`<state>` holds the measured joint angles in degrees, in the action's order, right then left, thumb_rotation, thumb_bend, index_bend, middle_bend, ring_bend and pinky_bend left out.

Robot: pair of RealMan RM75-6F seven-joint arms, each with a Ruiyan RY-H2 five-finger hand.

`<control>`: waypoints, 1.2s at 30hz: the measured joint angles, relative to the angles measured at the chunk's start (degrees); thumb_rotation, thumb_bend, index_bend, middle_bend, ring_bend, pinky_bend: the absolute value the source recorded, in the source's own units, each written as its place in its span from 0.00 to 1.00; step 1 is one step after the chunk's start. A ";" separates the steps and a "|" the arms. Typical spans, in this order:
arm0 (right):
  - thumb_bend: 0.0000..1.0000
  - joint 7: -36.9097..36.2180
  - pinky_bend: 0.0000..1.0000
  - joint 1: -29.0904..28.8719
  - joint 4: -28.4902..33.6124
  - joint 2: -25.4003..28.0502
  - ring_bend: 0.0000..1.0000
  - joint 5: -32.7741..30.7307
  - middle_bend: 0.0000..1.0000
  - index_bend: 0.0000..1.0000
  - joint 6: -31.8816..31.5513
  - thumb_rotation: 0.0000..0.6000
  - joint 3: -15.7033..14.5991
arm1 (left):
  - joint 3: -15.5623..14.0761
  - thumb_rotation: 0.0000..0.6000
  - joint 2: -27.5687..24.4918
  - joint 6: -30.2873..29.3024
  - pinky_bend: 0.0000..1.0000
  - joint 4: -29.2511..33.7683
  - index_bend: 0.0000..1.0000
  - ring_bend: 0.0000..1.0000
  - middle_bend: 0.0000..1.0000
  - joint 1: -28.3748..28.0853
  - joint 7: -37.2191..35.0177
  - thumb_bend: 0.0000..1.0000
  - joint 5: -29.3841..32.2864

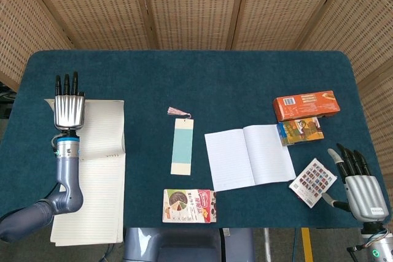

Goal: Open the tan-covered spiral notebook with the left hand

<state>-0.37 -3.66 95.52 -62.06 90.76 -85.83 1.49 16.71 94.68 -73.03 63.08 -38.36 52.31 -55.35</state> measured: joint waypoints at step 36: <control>0.10 1.62 0.00 0.20 -0.23 -0.64 0.00 1.80 0.00 0.00 -1.11 1.00 -0.55 | -6.71 1.00 -11.34 -12.91 0.00 23.05 0.00 0.00 0.00 12.11 -24.41 0.06 -15.21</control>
<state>1.25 -3.47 95.29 -62.70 92.56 -86.93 0.94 10.00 83.34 -85.94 86.13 -26.24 27.90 -70.56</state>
